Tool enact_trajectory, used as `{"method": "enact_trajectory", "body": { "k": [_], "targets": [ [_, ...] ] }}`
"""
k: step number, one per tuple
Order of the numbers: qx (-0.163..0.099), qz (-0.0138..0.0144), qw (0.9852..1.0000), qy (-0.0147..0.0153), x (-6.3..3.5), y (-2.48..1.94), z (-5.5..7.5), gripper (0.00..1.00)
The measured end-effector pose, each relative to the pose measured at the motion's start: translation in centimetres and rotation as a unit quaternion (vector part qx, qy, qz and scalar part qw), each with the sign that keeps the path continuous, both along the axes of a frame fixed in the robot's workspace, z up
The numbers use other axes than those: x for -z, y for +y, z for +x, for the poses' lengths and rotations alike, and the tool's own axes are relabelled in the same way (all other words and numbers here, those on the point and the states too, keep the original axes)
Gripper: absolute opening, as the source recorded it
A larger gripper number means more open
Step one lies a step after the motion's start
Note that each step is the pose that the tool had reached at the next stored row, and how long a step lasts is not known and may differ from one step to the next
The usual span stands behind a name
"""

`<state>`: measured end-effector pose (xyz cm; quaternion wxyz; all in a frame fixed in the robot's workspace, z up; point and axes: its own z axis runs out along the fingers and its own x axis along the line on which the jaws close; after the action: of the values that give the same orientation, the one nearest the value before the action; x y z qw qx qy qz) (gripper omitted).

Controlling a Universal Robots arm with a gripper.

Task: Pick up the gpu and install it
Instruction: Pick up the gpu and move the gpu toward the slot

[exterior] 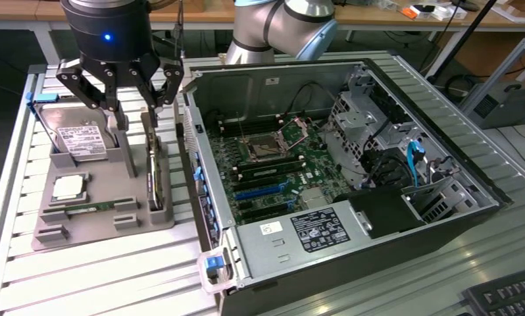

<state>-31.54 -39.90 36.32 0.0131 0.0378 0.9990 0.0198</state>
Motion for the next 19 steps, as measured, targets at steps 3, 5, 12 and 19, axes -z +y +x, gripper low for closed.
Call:
{"method": "enact_trajectory", "body": {
  "k": [3,5,12,19],
  "targets": [
    [0.0,0.0,1.0,0.0,0.07,0.0,0.0,0.48],
    [0.0,0.0001,1.0,-0.0001,0.15,0.0,0.0,0.48],
    [0.0,0.0,1.0,0.0,0.33,0.0,0.0,0.48],
    [0.0,0.0,1.0,0.0,0.53,0.0,0.0,0.48]
  ]
}}
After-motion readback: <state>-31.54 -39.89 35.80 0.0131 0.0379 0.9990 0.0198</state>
